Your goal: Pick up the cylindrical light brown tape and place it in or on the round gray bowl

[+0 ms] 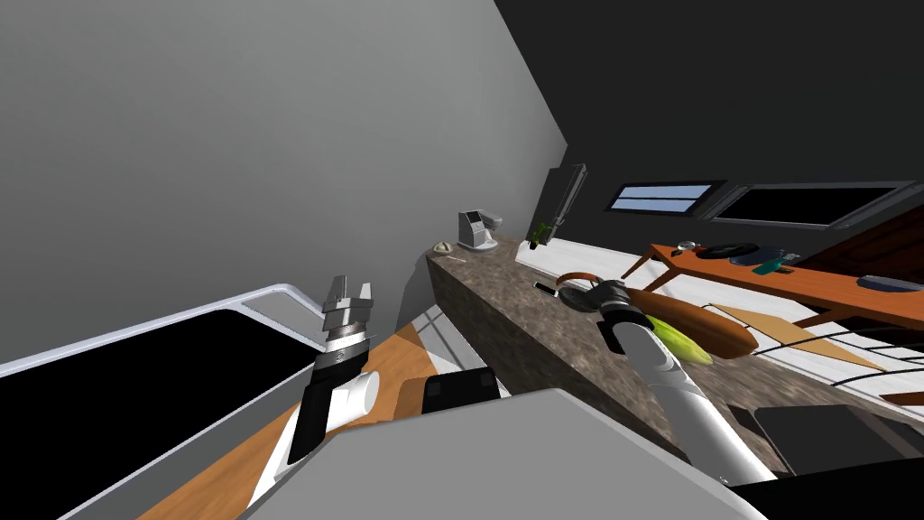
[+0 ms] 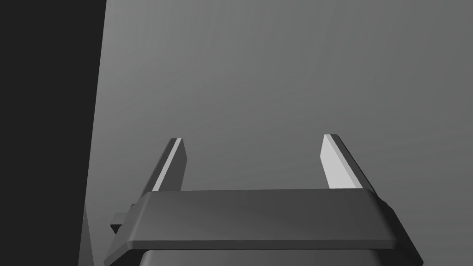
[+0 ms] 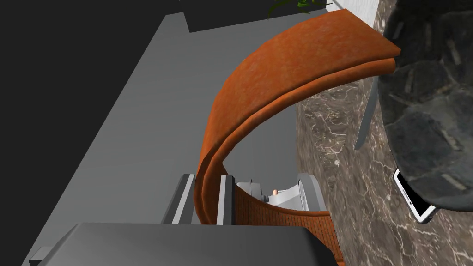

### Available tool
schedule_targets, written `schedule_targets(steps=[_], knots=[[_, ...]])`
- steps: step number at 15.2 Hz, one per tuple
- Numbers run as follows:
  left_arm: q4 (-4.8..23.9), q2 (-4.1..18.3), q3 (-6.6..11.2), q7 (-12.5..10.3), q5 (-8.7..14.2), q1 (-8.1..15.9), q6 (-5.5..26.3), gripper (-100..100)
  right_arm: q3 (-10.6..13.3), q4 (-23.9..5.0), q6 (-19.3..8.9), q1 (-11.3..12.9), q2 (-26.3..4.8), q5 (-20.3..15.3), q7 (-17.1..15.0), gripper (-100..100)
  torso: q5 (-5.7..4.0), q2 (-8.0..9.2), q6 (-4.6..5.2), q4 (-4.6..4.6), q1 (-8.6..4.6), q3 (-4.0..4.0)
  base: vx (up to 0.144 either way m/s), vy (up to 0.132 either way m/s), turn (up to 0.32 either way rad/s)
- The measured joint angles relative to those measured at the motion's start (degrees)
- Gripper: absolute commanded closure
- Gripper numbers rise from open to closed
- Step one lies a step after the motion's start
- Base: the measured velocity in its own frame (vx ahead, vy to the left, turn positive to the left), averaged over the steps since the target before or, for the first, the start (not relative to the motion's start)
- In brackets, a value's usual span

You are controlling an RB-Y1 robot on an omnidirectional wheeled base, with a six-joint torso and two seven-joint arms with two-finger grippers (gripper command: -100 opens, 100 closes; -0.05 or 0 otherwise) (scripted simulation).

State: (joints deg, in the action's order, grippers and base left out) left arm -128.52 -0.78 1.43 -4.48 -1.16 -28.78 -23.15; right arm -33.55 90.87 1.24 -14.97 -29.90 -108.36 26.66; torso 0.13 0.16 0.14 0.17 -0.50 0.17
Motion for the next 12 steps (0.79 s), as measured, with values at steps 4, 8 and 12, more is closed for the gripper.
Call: schedule_targets(steps=[4, 8, 12], knots=[[0.0, 0.0, -0.01, 0.0, 0.0, 0.0, 0.0, 0, -0.9, 0.4, 1.5, 0.4, 0.3, 1.3, 1.0, -100, -0.01, 0.05, -0.05, 0.00, 0.23, 0.02, 0.016, -0.073, -0.023], [0.0, 0.0, -0.02, 0.0, 0.0, 0.0, 0.0, 0, -0.9, 0.4, 1.5, 0.4, 0.3, 1.3, 1.0, -100, 0.07, 0.13, -0.05, 0.02, 0.55, 0.07, 0.005, 0.005, -0.013], [0.0, 0.0, -0.02, 0.0, 0.0, 0.0, 0.0, 0, -2.7, 0.3, 4.2, 0.0, -2.6, 2.5, -0.3, -100, 0.15, -0.09, -0.04, -0.02, 0.85, -0.05, 0.064, 0.072, -0.082]])
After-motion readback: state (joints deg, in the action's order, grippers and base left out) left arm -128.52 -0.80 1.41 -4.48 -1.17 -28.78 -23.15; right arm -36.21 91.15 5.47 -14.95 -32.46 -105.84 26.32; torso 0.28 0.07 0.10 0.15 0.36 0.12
